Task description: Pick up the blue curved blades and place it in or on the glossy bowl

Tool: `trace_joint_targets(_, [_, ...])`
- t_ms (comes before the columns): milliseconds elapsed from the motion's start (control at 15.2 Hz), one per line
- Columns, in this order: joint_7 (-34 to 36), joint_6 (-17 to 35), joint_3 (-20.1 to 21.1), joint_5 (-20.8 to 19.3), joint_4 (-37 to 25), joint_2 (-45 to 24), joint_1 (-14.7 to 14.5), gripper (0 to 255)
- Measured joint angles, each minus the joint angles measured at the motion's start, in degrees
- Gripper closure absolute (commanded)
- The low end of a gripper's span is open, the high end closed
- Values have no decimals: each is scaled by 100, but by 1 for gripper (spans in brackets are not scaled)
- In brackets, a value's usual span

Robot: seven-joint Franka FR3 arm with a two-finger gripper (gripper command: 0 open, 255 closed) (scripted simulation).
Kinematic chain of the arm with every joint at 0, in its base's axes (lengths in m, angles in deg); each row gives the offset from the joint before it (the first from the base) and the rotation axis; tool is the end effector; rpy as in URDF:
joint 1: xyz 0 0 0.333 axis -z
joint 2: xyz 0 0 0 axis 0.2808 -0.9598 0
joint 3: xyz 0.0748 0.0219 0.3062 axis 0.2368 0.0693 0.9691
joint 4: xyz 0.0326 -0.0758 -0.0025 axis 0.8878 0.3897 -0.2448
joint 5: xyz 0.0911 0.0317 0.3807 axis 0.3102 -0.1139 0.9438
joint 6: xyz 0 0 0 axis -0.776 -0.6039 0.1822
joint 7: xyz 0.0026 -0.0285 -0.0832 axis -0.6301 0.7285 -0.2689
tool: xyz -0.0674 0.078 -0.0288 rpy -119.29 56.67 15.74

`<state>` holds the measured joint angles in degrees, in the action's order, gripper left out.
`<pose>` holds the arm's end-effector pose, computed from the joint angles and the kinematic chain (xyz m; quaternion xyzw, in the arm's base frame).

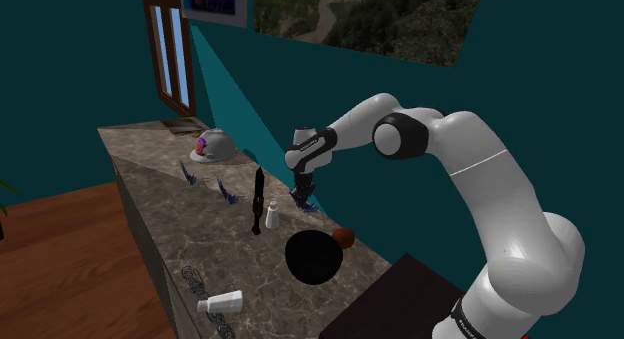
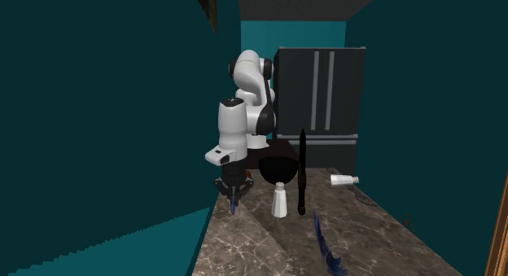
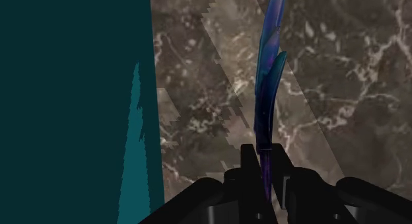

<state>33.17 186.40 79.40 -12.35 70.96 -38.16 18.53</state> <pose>0.7047 -0.0617 0.1329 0.9984 0.0155 -0.0548 0.0051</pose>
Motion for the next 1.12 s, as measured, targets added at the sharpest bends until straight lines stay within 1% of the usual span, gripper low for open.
trace_joint_targets(396, [-3, -19, -1, -1, 4, 22, 2, 255])
trace_joint_targets(1122, [-5, -418, -25, -23, 218, 636, -15, 255])
